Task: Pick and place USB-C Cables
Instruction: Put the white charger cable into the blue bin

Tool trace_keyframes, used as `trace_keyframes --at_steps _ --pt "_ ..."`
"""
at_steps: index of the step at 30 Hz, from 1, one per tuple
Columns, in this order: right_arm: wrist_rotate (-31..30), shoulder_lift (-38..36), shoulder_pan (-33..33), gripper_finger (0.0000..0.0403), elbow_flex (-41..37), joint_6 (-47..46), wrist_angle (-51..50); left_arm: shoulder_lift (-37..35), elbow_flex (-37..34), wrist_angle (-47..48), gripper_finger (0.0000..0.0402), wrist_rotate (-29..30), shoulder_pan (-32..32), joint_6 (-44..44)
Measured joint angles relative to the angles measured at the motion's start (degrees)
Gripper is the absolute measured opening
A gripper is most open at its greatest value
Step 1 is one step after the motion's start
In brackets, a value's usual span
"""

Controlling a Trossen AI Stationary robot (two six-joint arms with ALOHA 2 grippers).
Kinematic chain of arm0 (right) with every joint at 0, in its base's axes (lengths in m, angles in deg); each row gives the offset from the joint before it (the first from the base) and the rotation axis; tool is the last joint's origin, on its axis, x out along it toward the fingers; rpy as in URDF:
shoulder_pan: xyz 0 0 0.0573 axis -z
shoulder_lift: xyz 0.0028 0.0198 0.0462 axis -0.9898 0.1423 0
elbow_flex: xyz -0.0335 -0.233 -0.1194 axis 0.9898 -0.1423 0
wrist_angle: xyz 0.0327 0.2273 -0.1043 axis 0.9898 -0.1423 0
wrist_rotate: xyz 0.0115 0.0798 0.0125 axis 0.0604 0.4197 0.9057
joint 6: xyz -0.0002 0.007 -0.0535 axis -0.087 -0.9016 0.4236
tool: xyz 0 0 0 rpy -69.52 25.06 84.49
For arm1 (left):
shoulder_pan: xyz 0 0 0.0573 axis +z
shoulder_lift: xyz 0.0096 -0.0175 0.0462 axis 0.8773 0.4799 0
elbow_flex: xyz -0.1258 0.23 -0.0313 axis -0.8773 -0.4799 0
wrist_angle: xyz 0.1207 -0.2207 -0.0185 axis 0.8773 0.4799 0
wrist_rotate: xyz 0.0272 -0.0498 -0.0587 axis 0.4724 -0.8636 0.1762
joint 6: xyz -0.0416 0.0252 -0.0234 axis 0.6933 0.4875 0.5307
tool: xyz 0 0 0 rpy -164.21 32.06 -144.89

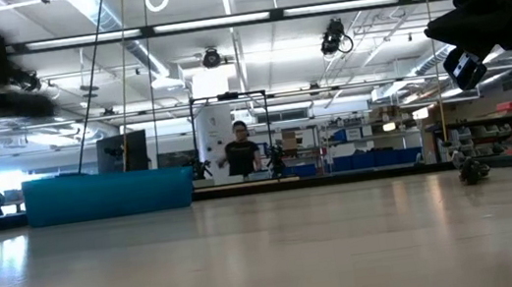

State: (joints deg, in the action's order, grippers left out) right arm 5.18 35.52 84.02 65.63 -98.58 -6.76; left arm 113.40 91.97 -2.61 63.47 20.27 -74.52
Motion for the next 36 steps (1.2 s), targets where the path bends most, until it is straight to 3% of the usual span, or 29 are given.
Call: trace_keyframes --at_steps 4,11,19,25,36 --pt "0.0 0.0 0.02 0.0034 0.0 0.0 0.01 -2.75 2.59 2.49 0.0047 6.47 5.38 2.53" --pt "0.01 0.0 -0.01 0.0034 0.0 0.0 -0.02 -9.65 3.32 1.25 0.0047 8.87 20.37 3.36" --pt "1.4 0.0 0.01 0.0034 0.0 0.5 -0.06 -18.68 2.41 6.12 0.0047 10.83 40.07 0.85" --pt "1.51 0.0 0.01 0.0034 0.0 2.02 -0.02 -23.29 0.83 5.22 0.0047 9.27 55.65 -2.17" --pt "1.51 0.0 0.02 0.0034 0.0 4.57 0.38 -22.21 0.77 3.04 0.0047 6.21 75.05 -16.17"
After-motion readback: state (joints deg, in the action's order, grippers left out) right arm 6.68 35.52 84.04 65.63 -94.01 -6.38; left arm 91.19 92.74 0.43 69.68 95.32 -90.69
